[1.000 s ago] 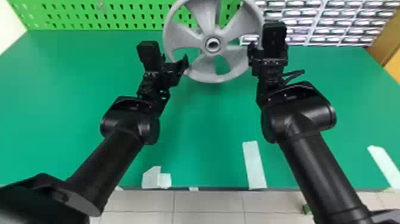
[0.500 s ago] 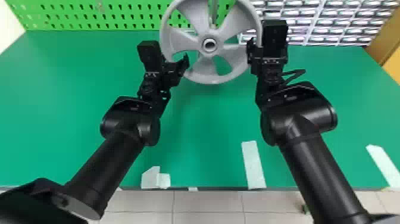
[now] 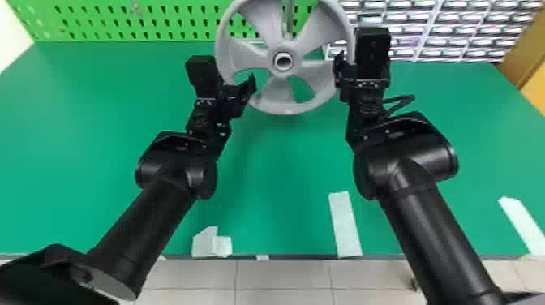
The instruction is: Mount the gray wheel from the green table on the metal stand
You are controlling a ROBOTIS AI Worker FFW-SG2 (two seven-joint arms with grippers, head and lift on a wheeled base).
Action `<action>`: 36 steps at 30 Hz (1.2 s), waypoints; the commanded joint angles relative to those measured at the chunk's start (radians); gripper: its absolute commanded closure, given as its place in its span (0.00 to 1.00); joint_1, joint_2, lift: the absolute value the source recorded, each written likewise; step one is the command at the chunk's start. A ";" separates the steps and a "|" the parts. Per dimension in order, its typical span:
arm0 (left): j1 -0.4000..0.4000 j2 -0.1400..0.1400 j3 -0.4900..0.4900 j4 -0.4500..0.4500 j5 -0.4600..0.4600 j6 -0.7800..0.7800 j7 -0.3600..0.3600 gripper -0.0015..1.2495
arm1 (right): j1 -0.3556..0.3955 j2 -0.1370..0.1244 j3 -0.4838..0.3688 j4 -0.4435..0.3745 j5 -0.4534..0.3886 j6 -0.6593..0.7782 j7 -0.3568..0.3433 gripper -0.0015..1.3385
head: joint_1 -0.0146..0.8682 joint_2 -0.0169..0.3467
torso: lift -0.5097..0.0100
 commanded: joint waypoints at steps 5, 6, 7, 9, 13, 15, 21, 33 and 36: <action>0.002 0.000 0.001 -0.002 0.000 -0.001 0.000 0.37 | 0.001 0.001 0.010 0.000 -0.012 0.000 0.000 0.38 | 1.00 0.19 | 0.79; 0.003 0.000 0.002 -0.003 0.000 -0.001 0.000 0.37 | 0.004 0.001 0.012 0.000 -0.014 0.000 0.000 0.38 | 1.00 0.19 | 0.79; 0.003 0.000 0.004 -0.005 0.000 -0.001 0.000 0.37 | 0.006 0.001 0.015 0.000 -0.014 0.000 0.000 0.38 | 1.00 0.19 | 0.79; 0.006 0.000 0.007 -0.006 0.000 0.000 0.000 0.37 | 0.010 0.001 0.024 -0.002 -0.018 0.000 0.000 0.38 | 1.00 0.19 | 0.79; 0.011 0.002 0.011 -0.009 -0.002 0.000 0.000 0.37 | 0.013 -0.002 0.037 -0.005 -0.021 0.000 0.000 0.38 | 1.00 0.19 | 0.79; 0.017 0.003 0.016 -0.017 -0.005 0.000 0.000 0.37 | 0.016 -0.003 0.040 -0.011 -0.024 0.000 0.000 0.38 | 1.00 0.19 | 0.79; 0.037 0.012 0.025 -0.058 -0.016 0.019 0.018 0.37 | 0.024 -0.005 0.043 -0.021 -0.026 0.000 0.000 0.38 | 1.00 0.19 | 0.79; 0.094 0.021 0.057 -0.146 -0.030 0.034 0.032 0.37 | 0.042 -0.008 0.049 -0.057 -0.029 0.000 0.000 0.38 | 1.00 0.19 | 0.79; 0.120 0.025 0.073 -0.186 -0.031 0.043 0.037 0.37 | 0.052 -0.011 0.050 -0.072 -0.035 0.000 0.000 0.38 | 1.00 0.19 | 0.79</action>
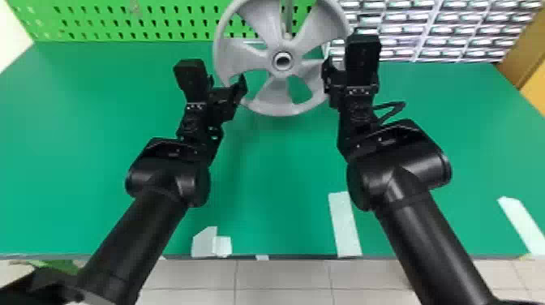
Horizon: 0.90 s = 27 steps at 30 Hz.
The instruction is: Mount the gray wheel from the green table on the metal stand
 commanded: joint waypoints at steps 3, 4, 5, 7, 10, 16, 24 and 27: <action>0.062 0.009 0.028 -0.103 -0.018 0.013 0.015 0.37 | 0.025 -0.004 0.005 -0.043 -0.011 0.000 0.000 0.38 | 1.00 0.19 | 0.79; 0.070 0.011 0.031 -0.114 -0.019 0.015 0.015 0.37 | 0.029 -0.006 0.008 -0.051 -0.012 0.000 0.000 0.38 | 1.00 0.19 | 0.79; 0.082 0.014 0.033 -0.131 -0.019 0.017 0.016 0.37 | 0.035 -0.009 0.012 -0.057 -0.012 0.000 0.000 0.38 | 1.00 0.19 | 0.79; 0.094 0.018 0.036 -0.154 -0.019 0.023 0.020 0.37 | 0.043 -0.011 0.014 -0.063 -0.014 0.000 0.000 0.38 | 1.00 0.19 | 0.79; 0.119 0.020 0.047 -0.187 -0.022 0.026 0.023 0.37 | 0.051 -0.011 0.017 -0.069 -0.015 0.000 0.000 0.38 | 1.00 0.19 | 0.79; 0.176 0.023 0.073 -0.272 -0.039 0.053 0.024 0.37 | 0.069 -0.017 0.025 -0.097 -0.017 -0.009 0.000 0.38 | 1.00 0.19 | 0.79; 0.260 0.025 0.134 -0.384 -0.075 0.095 0.026 0.37 | 0.112 -0.029 0.025 -0.131 -0.022 -0.021 0.002 0.38 | 1.00 0.19 | 0.79; 0.292 0.025 0.156 -0.419 -0.096 0.104 0.026 0.37 | 0.120 -0.035 0.032 -0.134 -0.023 -0.031 0.002 0.38 | 1.00 0.19 | 0.79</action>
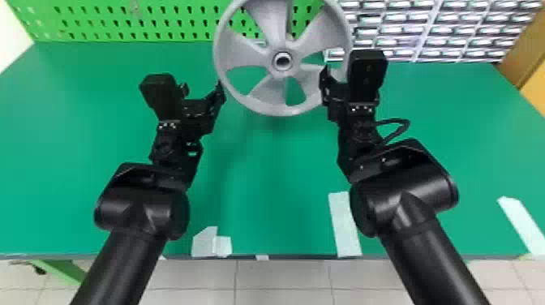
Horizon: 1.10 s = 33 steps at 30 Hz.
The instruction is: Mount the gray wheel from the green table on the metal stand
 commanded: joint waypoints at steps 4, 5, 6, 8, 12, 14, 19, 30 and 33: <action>0.077 0.001 0.057 -0.095 -0.050 0.036 0.000 0.37 | 0.023 -0.013 0.012 -0.011 -0.013 -0.030 0.002 0.38 | 1.00 0.19 | 0.79; 0.085 0.000 0.063 -0.109 -0.051 0.043 0.000 0.37 | 0.027 -0.014 0.012 -0.013 -0.018 -0.039 0.005 0.38 | 1.00 0.19 | 0.79; 0.091 0.001 0.067 -0.115 -0.053 0.047 0.000 0.37 | 0.030 -0.016 0.012 -0.013 -0.020 -0.047 0.011 0.38 | 1.00 0.19 | 0.79; 0.103 0.001 0.077 -0.127 -0.053 0.053 0.000 0.37 | 0.035 -0.019 0.009 -0.013 -0.023 -0.053 0.026 0.38 | 1.00 0.19 | 0.79; 0.117 0.003 0.086 -0.149 -0.058 0.062 0.000 0.37 | 0.043 -0.022 0.006 -0.013 -0.026 -0.067 0.051 0.38 | 1.00 0.19 | 0.79; 0.126 0.005 0.089 -0.163 -0.058 0.071 0.000 0.37 | 0.047 -0.025 0.006 -0.013 -0.027 -0.079 0.062 0.38 | 1.00 0.19 | 0.79; 0.146 0.006 0.093 -0.187 -0.067 0.076 -0.002 0.37 | 0.061 -0.028 -0.011 -0.013 -0.032 -0.104 0.102 0.38 | 1.00 0.19 | 0.79; 0.171 0.005 0.127 -0.209 -0.093 0.068 -0.038 0.38 | 0.087 -0.027 -0.072 0.013 -0.018 -0.167 0.235 0.38 | 1.00 0.19 | 0.79; 0.174 0.005 0.136 -0.213 -0.099 0.068 -0.043 0.38 | 0.089 -0.023 -0.088 0.027 -0.016 -0.185 0.276 0.38 | 1.00 0.19 | 0.79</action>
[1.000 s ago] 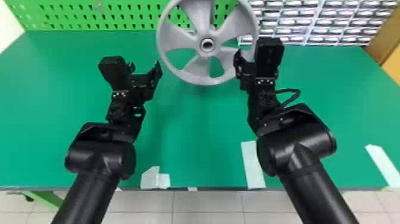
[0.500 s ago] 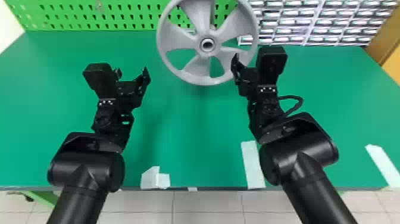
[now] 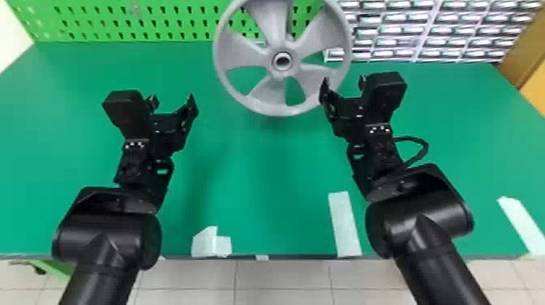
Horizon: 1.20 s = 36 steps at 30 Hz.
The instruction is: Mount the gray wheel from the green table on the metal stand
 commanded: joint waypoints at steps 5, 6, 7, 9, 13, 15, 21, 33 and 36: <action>0.014 0.000 0.030 -0.013 -0.033 -0.002 -0.023 0.38 | 0.004 0.007 -0.046 0.051 0.004 -0.062 0.100 0.38 | 1.00 0.19 | 0.79; 0.017 0.000 0.033 -0.015 -0.033 -0.002 -0.026 0.38 | 0.006 0.007 -0.050 0.057 0.004 -0.065 0.111 0.38 | 1.00 0.19 | 0.79; 0.020 0.000 0.035 -0.018 -0.036 -0.002 -0.027 0.38 | 0.006 0.007 -0.052 0.060 0.004 -0.070 0.117 0.38 | 1.00 0.19 | 0.79; 0.028 0.000 0.040 -0.024 -0.049 -0.002 -0.027 0.38 | 0.006 0.007 -0.058 0.068 0.004 -0.074 0.132 0.38 | 1.00 0.19 | 0.79; 0.040 0.000 0.043 -0.033 -0.064 -0.002 -0.027 0.38 | 0.014 0.007 -0.066 0.074 0.010 -0.082 0.143 0.38 | 1.00 0.19 | 0.79; 0.043 0.000 0.044 -0.033 -0.065 -0.002 -0.027 0.38 | 0.018 0.009 -0.069 0.075 0.015 -0.087 0.146 0.38 | 1.00 0.19 | 0.79; 0.057 0.000 0.055 -0.035 -0.081 0.003 -0.027 0.39 | 0.037 0.017 -0.084 0.075 0.038 -0.085 0.144 0.38 | 1.00 0.19 | 0.79; 0.063 0.000 0.063 -0.038 -0.119 0.004 -0.027 0.39 | 0.058 0.021 -0.103 0.075 0.062 -0.074 0.144 0.38 | 1.00 0.19 | 0.79; 0.066 0.000 0.063 -0.038 -0.124 0.007 -0.027 0.39 | 0.063 0.021 -0.106 0.075 0.062 -0.071 0.144 0.38 | 1.00 0.19 | 0.79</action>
